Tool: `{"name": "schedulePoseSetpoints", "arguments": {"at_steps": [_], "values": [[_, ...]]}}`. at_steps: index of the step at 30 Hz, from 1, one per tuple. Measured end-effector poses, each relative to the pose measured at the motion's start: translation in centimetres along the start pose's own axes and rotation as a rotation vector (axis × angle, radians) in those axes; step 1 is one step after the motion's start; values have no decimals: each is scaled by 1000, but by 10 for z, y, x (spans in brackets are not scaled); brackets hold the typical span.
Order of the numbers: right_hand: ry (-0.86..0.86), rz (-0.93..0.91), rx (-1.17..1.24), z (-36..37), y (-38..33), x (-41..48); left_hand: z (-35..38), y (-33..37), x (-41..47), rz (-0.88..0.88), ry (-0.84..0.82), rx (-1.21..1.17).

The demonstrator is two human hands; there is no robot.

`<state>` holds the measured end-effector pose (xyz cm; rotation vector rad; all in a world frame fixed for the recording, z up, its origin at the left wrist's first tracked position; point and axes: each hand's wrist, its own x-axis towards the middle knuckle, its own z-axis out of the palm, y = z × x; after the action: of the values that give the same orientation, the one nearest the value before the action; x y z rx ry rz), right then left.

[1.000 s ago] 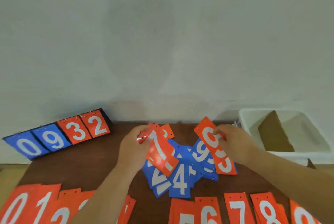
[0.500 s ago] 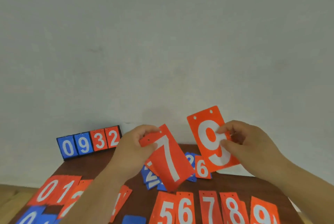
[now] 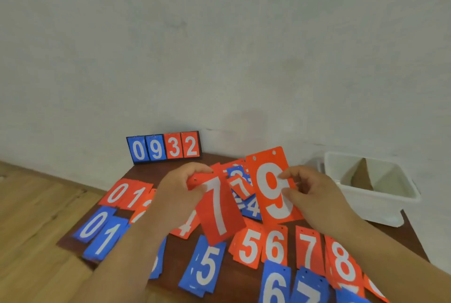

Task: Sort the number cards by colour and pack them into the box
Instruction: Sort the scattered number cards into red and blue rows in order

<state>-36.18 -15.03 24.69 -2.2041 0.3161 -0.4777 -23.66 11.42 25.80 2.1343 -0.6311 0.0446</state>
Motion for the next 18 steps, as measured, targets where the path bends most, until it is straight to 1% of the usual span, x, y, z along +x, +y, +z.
{"name": "schedulePoseSetpoints", "arguments": {"at_steps": [4, 10, 15, 18], "values": [[-13, 23, -22, 28, 6, 15, -19, -37, 10, -67, 5, 66], [-44, 93, -79, 81, 8, 44, -44, -102, 41, -161, -29, 28], [-34, 234, -119, 104, 18, 62, -48, -140, 86, -144, -174, 66], [38, 348, -145, 100, 29, 59, -29, -151, 116, -104, -275, 38]]}}
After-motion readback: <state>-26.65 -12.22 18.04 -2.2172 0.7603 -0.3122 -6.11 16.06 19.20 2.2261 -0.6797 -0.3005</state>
